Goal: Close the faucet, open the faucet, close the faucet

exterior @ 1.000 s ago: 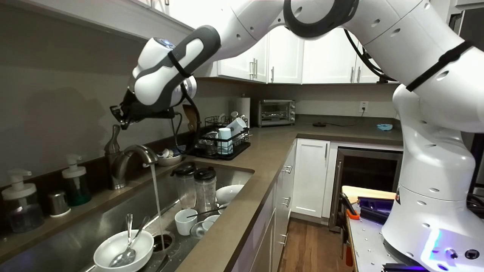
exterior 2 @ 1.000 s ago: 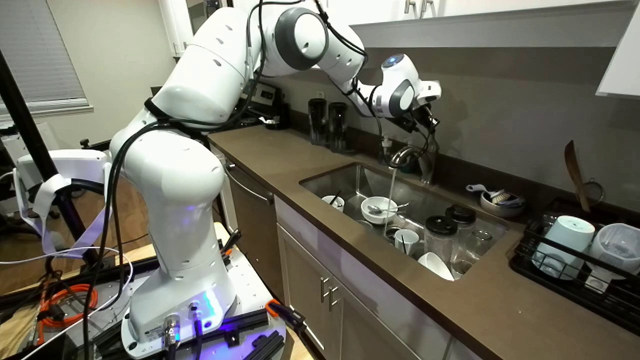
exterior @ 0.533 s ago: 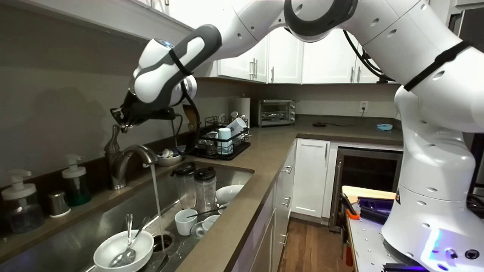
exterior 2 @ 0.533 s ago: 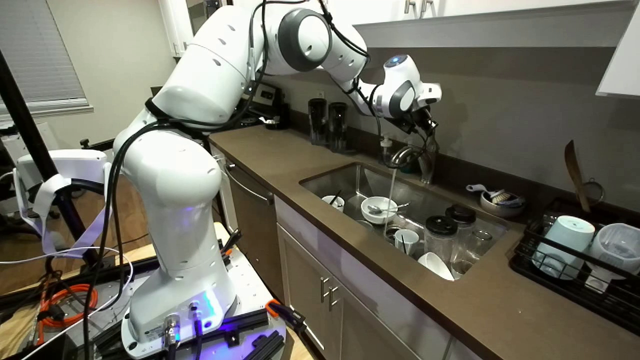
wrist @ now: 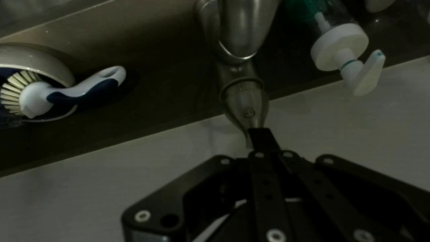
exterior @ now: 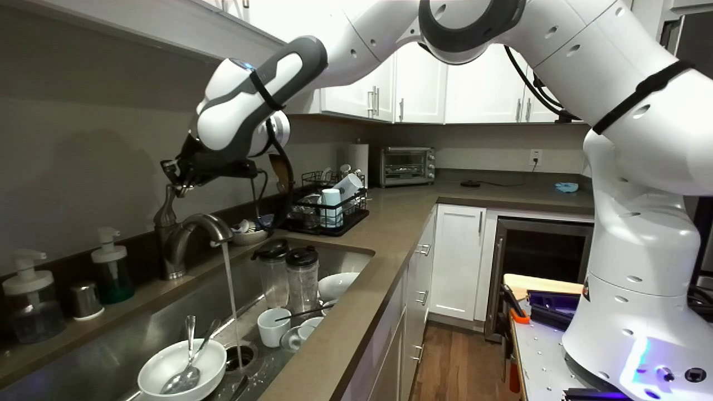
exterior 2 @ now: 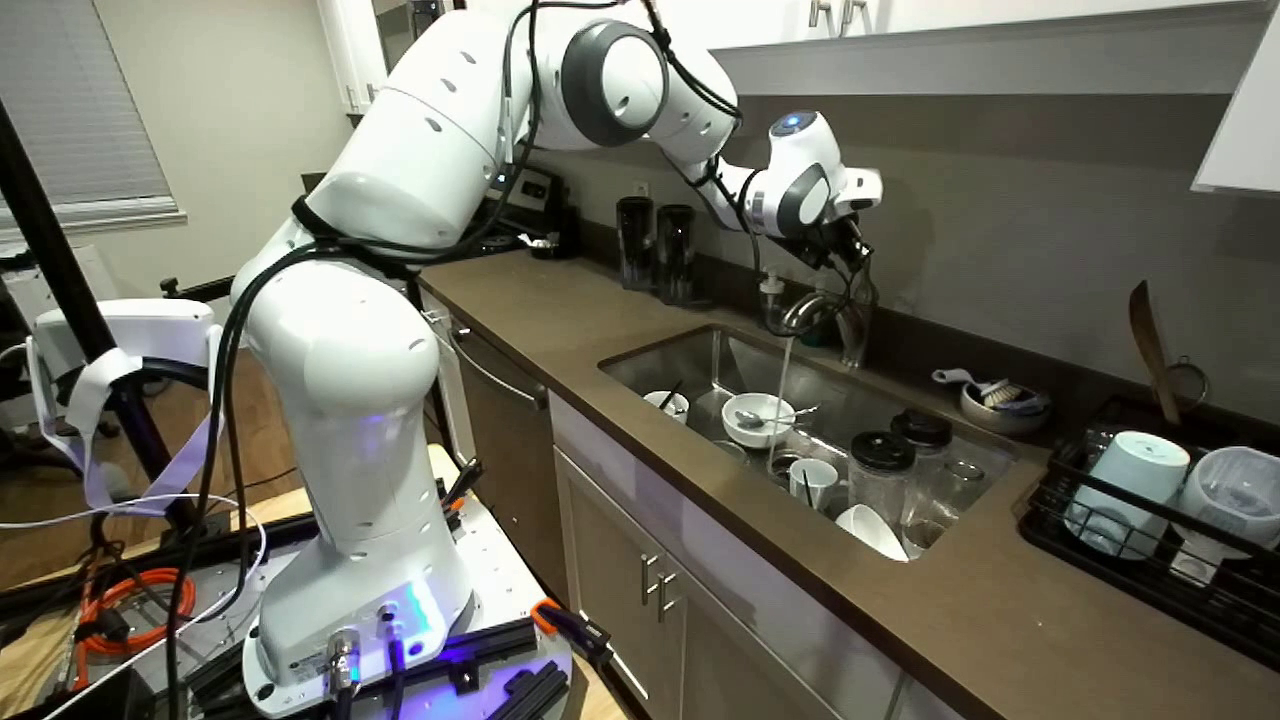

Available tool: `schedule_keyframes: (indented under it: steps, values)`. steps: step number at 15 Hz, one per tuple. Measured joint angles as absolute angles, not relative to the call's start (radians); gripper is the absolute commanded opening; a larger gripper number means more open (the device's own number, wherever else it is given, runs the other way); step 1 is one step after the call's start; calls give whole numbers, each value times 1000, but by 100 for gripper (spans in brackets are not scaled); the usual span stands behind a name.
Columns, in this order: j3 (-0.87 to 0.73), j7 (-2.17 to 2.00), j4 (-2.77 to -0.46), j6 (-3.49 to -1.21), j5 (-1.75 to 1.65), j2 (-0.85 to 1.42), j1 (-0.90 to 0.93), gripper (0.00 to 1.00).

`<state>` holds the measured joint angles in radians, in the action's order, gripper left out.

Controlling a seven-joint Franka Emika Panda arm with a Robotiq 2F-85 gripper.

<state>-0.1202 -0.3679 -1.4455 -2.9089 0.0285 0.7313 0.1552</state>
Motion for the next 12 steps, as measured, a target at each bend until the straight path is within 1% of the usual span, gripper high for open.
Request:
schedule_keyframes:
  steps: [12]
  values:
    - [-90,-357,-1446,-3009,32,734,136,0]
